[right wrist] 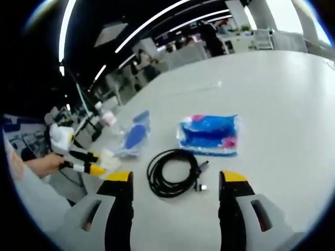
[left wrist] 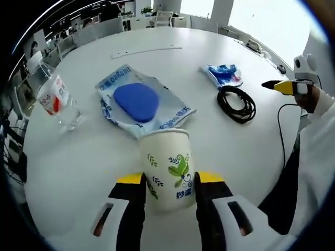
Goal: Arrange the tabletop items into an orderly group along one side of the table until the central work area is clear of visible clutter.
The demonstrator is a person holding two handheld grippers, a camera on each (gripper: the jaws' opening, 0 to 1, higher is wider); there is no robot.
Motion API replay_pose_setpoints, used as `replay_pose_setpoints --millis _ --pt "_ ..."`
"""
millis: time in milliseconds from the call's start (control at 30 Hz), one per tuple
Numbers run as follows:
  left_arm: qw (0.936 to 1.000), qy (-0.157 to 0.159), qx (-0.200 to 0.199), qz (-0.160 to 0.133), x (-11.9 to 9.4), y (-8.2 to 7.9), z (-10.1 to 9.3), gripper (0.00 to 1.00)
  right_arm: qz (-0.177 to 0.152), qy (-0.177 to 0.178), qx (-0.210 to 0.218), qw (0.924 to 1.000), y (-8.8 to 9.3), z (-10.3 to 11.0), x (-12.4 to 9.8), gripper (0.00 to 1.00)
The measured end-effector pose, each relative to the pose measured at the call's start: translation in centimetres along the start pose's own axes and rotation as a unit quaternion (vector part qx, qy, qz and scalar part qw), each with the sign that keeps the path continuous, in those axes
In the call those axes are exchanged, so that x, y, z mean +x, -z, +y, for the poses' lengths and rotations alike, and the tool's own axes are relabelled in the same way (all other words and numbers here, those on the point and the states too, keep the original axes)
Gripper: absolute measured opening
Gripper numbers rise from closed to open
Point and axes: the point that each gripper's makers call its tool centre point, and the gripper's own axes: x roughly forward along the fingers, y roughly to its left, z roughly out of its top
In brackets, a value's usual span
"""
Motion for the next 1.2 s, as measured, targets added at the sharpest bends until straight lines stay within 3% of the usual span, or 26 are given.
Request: replay_pose_setpoints --millis 133,233,400,467,500,533,600,733,867,1067,1200 --pt "0.9969 0.026 -0.055 -0.049 -1.3 -1.3 -0.8 0.34 -0.007 -0.007 0.007 0.9999 -0.4 0.4 0.0 0.65" --pt "0.9908 0.046 -0.091 -0.089 -2.5 -2.3 -1.8 0.33 -0.008 -0.016 0.006 0.9998 -0.8 1.2 0.2 0.65" --pt "0.9782 0.081 -0.108 -0.158 -4.0 -4.9 -3.4 0.33 -0.032 -0.073 0.023 0.9966 -2.8 4.6 0.4 0.65" --pt "0.9712 0.094 -0.105 -0.192 -4.9 -6.6 -4.3 0.34 -0.040 -0.100 0.038 0.9935 -3.6 6.3 0.4 0.65" --pt "0.9699 0.098 -0.107 -0.196 -5.2 -7.2 -4.8 0.34 -0.043 -0.112 0.043 0.9919 -3.9 7.0 0.5 0.65" --pt "0.9710 0.097 -0.101 -0.194 -5.3 -7.5 -5.0 0.34 -0.045 -0.123 0.050 0.9901 -4.2 7.7 0.5 0.65" --pt "0.9686 0.097 -0.061 -0.221 -5.8 -9.4 -5.7 0.34 -0.057 -0.145 0.067 0.9855 -5.2 9.3 0.5 0.66" --pt "0.9576 0.105 -0.048 -0.264 -6.5 -12.6 -7.1 0.34 -0.081 -0.197 0.121 0.9697 -7.4 12.4 0.4 0.69" --pt "0.9467 0.111 -0.019 -0.302 -7.3 -15.2 -8.9 0.34 -0.082 -0.223 0.143 0.9607 -8.8 14.5 0.7 0.74" --pt "0.9426 0.095 0.069 -0.313 -7.3 -16.7 -11.4 0.34 -0.084 -0.233 0.140 0.9587 -10.6 16.6 1.6 0.77" --pt "0.9413 0.085 0.108 -0.308 -7.1 -16.9 -13.0 0.35 -0.055 -0.212 0.114 0.9691 -9.7 16.7 2.8 0.78"
